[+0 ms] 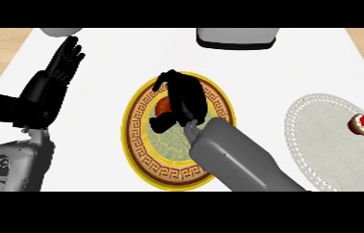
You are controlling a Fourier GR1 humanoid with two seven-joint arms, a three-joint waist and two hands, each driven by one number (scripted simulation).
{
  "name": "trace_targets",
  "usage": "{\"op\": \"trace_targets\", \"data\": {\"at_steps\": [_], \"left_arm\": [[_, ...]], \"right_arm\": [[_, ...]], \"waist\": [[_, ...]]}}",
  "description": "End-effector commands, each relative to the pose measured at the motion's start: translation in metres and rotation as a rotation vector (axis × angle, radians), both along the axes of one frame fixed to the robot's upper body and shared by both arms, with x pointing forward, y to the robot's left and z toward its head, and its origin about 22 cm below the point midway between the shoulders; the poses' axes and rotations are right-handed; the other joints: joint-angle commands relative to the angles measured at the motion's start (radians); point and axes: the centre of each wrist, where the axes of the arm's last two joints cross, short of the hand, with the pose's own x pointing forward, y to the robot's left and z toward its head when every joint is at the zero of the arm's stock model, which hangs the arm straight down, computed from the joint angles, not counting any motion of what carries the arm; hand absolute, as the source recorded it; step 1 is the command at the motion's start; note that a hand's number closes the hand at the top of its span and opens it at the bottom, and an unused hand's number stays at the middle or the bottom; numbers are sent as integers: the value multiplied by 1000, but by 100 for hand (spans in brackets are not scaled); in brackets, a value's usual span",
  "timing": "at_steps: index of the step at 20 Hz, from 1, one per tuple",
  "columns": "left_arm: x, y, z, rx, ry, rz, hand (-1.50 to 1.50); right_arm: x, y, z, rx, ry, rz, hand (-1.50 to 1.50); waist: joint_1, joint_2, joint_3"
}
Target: Pick the tomato from the placemat and place it in the plate
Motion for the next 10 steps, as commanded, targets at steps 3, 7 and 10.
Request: {"op": "trace_targets", "data": {"at_steps": [3,7,10], "left_arm": [[17,8,-2,0,-1,3,0],[2,11,-12,-1,-10,6,0],[17,-10,16,1,0,7,0]], "right_arm": [[7,9,-11,159,23,38,-150],[21,7,0,294,-103,8,-150],[14,11,4,412,-144,-43,-150]], "waist": [[5,4,0],[9,3,0],[6,2,1]]}}
